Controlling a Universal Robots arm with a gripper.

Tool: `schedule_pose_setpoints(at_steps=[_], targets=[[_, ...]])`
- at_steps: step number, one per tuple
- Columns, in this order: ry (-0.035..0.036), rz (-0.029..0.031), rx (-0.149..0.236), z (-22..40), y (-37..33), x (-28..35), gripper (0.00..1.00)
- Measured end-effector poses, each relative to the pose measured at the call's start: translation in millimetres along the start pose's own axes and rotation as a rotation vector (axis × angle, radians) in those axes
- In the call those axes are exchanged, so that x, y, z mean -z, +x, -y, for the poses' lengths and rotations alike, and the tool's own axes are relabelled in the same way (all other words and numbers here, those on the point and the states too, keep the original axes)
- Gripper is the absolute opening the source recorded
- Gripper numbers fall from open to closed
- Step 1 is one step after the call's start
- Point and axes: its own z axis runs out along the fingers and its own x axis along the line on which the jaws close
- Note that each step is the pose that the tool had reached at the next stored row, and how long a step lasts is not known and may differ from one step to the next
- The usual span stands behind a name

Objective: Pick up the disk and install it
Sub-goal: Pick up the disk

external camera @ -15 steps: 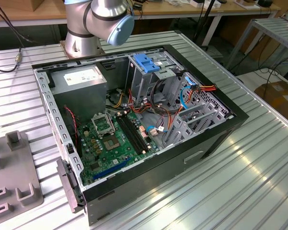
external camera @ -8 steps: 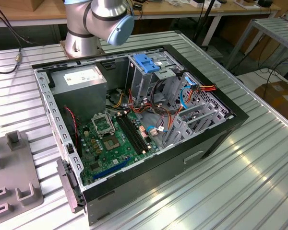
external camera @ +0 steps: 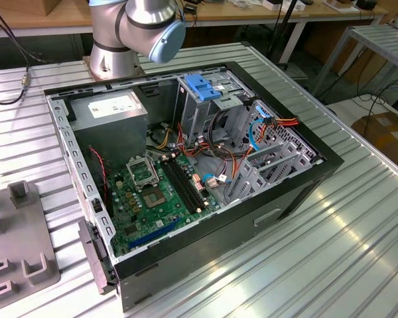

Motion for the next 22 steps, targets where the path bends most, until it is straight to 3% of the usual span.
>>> schedule_pose_setpoints(at_steps=[4,8,17,21,22], targets=[[-0.0013,0.0001,0.000,1.2,0.8,-7.0,0.54],[-0.0091,-0.0003,0.000,1.3,2.2,-13.6,0.54],[-0.0092,-0.0003,0.000,1.7,3.5,-33.4,0.54],[-0.0092,-0.0004,0.000,1.8,3.6,-34.0,0.53],[-0.0092,-0.0004,0.000,1.8,3.6,-34.1,0.45]])
